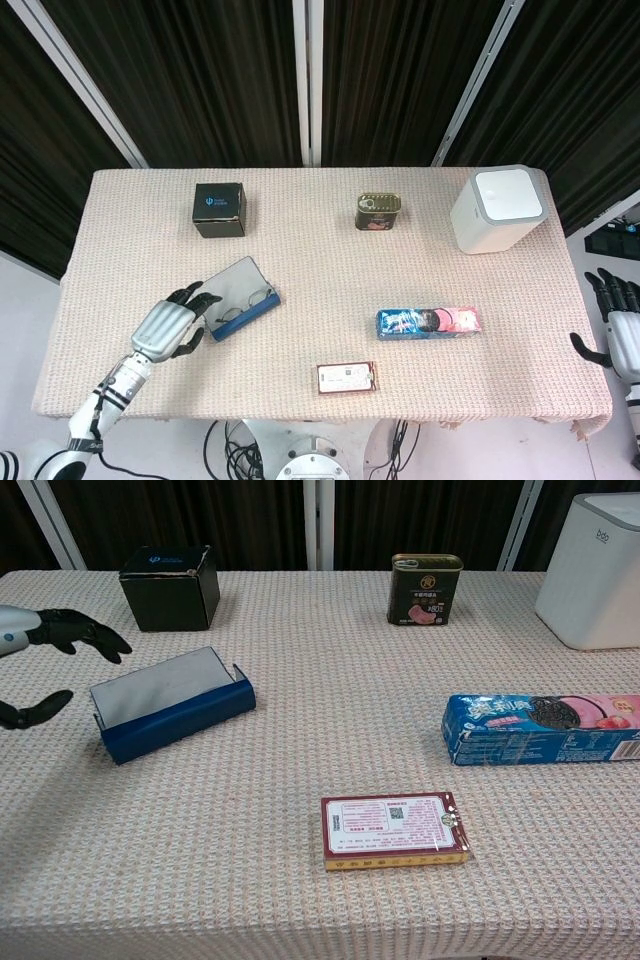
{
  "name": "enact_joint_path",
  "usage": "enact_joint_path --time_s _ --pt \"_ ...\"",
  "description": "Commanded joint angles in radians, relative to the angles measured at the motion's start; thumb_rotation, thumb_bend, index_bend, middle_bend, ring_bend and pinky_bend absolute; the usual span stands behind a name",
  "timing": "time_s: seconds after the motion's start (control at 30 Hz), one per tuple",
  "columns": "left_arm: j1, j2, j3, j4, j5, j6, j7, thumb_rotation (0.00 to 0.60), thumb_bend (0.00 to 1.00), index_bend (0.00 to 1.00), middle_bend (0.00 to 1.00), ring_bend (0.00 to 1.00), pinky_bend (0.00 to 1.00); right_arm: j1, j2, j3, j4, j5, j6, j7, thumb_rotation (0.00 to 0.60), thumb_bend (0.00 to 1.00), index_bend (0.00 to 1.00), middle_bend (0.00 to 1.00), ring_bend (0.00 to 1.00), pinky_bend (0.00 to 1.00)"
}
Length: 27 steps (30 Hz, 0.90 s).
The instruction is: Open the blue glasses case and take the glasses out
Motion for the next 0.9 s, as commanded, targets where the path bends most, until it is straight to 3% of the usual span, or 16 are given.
enact_joint_path --time_s 0.03,0.43,0.9 --pt "0.005 -0.002 0.000 -0.001 0.006 -0.026 -0.016 0.600 0.54 0.14 0.19 0.03 0.19 0.001 0.000 -0.001 -0.002 -0.001 -0.002 -0.002 0.600 0.24 0.00 0.00 0.00 0.00" --pt "0.012 -0.033 -0.009 0.019 -0.002 -0.116 -0.001 0.600 0.55 0.14 0.24 0.03 0.19 -0.002 0.005 0.002 0.001 0.003 0.001 0.012 0.600 0.24 0.00 0.00 0.00 0.00" --pt "0.018 -0.032 -0.016 -0.075 0.028 -0.156 0.019 0.600 0.55 0.14 0.34 0.04 0.19 -0.003 0.000 0.002 0.012 0.000 0.001 0.025 0.600 0.24 0.00 0.00 0.00 0.00"
